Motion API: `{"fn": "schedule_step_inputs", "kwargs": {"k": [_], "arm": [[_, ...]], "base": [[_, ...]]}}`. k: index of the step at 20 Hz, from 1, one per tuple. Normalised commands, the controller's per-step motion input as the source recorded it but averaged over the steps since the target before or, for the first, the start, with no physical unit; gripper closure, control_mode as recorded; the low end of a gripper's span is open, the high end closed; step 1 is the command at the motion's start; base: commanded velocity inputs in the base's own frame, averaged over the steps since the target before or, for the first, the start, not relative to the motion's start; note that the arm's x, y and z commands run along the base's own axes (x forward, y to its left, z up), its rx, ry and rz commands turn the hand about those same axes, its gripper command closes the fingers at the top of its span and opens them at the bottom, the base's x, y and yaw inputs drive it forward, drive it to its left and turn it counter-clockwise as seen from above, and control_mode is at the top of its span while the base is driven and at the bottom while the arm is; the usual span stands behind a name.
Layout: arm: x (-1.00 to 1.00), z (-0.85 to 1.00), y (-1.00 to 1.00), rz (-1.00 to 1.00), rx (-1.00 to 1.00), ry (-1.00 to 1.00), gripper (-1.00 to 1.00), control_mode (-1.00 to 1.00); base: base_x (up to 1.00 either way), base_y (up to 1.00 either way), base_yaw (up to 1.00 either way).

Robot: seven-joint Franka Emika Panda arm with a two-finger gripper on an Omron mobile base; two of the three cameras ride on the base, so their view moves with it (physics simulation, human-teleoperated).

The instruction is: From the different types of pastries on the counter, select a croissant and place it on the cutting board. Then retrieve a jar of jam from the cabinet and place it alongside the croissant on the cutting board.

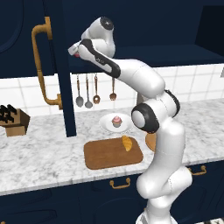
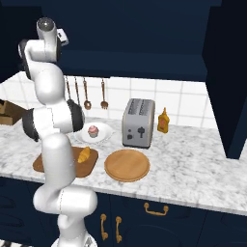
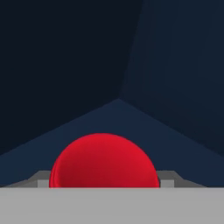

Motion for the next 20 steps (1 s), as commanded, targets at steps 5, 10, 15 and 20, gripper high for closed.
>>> {"fn": "schedule_step_inputs", "kwargs": {"k": [5, 10, 15, 20], "arm": [[-0.52, 0.00, -0.39, 0.00, 0.08, -0.04, 1.00, -1.00], [-0.97, 0.00, -0.61, 0.00, 0.16, -0.26, 1.00, -1.00], [-1.00, -0.11, -0.70, 0.00, 0.18, -0.36, 1.00, -1.00], [-0.96, 0.12, -0.66, 0.00, 0.23, -0.20, 1.00, -1.00]], "base": [[0.00, 0.00, 0.00], [0.00, 0.00, 0.00], [0.00, 0.00, 0.00], [0.00, 0.00, 0.00]]}}
